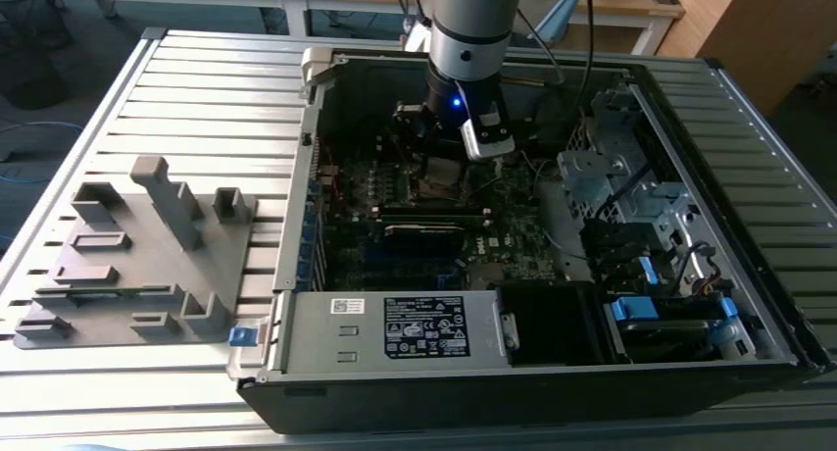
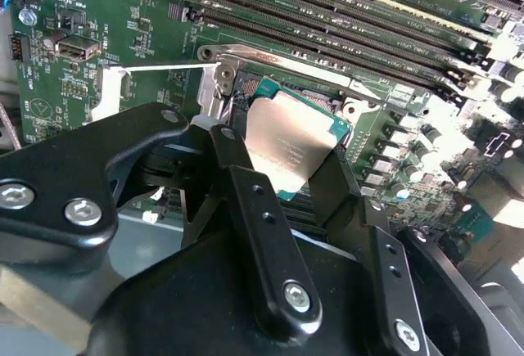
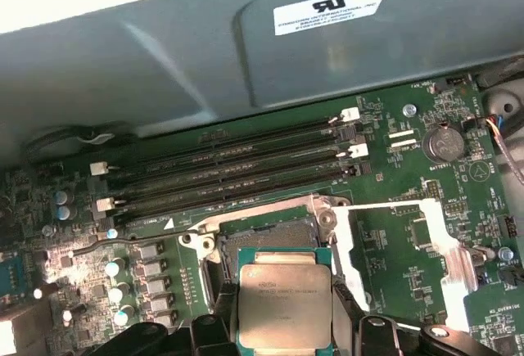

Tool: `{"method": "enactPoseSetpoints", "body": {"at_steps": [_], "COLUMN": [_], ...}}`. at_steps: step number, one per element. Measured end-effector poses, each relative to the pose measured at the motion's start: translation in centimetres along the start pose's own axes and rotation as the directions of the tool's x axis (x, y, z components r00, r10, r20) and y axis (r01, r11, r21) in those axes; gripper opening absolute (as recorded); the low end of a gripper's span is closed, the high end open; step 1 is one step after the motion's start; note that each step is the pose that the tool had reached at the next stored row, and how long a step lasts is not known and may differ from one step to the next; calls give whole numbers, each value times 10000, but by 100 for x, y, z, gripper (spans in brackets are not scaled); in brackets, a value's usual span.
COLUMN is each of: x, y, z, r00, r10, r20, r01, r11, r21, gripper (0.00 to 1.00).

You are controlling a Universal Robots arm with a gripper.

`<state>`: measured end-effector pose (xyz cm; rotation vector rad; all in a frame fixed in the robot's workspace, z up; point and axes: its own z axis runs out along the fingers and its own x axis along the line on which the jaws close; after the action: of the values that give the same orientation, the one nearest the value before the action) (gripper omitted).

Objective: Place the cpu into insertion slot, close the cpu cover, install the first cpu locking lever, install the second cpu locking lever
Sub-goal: 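Place the cpu into insertion slot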

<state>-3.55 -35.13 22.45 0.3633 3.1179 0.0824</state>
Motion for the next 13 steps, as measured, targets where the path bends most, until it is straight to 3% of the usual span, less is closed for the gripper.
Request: {"method": "enactPoseSetpoints", "body": {"at_steps": [4,7,10,13], "x": [0,0,0,0], "y": [0,0,0,-1], "z": [1,7,12,17], "r00": [10000,9991,9952,9885], "r10": [30,425,978,1511], "r20": [3,23,52,79], "r01": [-30,-425,-978,-1511], "r11": [10000,9991,9952,9885], "r21": [-4,-6,-10,-15], "gripper": [54,54,54,54]}}
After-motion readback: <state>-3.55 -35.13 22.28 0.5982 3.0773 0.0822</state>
